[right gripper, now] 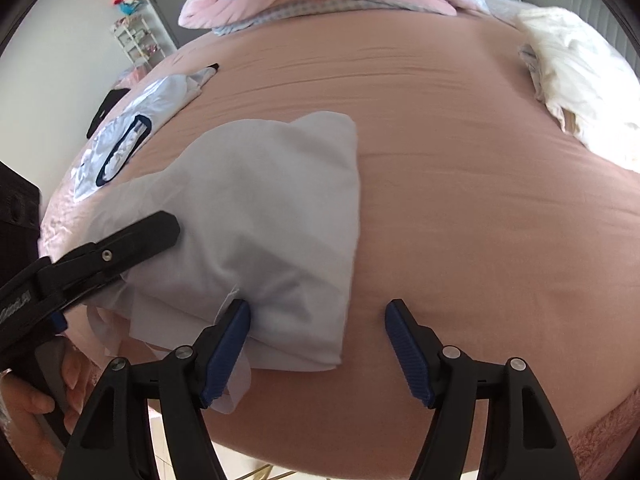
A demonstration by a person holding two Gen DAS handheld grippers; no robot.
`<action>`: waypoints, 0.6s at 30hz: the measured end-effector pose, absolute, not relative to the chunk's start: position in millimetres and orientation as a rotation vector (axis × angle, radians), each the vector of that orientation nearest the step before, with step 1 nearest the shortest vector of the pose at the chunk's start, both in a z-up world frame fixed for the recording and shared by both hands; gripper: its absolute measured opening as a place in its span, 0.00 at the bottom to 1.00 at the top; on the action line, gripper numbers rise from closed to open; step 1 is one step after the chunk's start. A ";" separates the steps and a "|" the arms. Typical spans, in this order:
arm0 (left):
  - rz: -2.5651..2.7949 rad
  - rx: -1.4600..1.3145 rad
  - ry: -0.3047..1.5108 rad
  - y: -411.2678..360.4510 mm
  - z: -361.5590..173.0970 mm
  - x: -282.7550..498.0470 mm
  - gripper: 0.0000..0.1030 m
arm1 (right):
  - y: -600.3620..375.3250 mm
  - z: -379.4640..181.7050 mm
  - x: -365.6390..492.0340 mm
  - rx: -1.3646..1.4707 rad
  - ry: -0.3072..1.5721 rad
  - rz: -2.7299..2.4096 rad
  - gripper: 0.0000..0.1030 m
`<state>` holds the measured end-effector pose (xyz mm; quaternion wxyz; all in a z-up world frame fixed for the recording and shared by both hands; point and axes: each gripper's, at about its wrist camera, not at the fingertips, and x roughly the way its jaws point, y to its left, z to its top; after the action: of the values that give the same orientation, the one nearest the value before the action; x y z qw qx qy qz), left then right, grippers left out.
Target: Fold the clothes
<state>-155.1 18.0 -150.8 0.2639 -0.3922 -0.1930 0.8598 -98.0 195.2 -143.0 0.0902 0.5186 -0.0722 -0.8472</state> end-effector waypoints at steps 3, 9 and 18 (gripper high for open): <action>2.330 -0.976 -0.457 25.1 -136.5 -146.6 0.32 | 193.8 -135.8 -97.1 1.516 -0.181 -2.539 0.68; 2.273 -1.160 -0.561 17.4 -167.1 -162.7 0.32 | 211.2 -145.0 -96.3 1.547 -0.315 -2.522 0.68; 2.181 -1.119 -0.615 29.7 -165.4 -170.9 0.23 | 238.4 -123.7 -94.3 1.404 -0.437 -2.649 0.68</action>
<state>-170.9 29.7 -165.4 0.3022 -0.4221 -0.2319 0.8226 -94.3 238.4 -123.7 0.0562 0.4627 -0.1440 -0.8729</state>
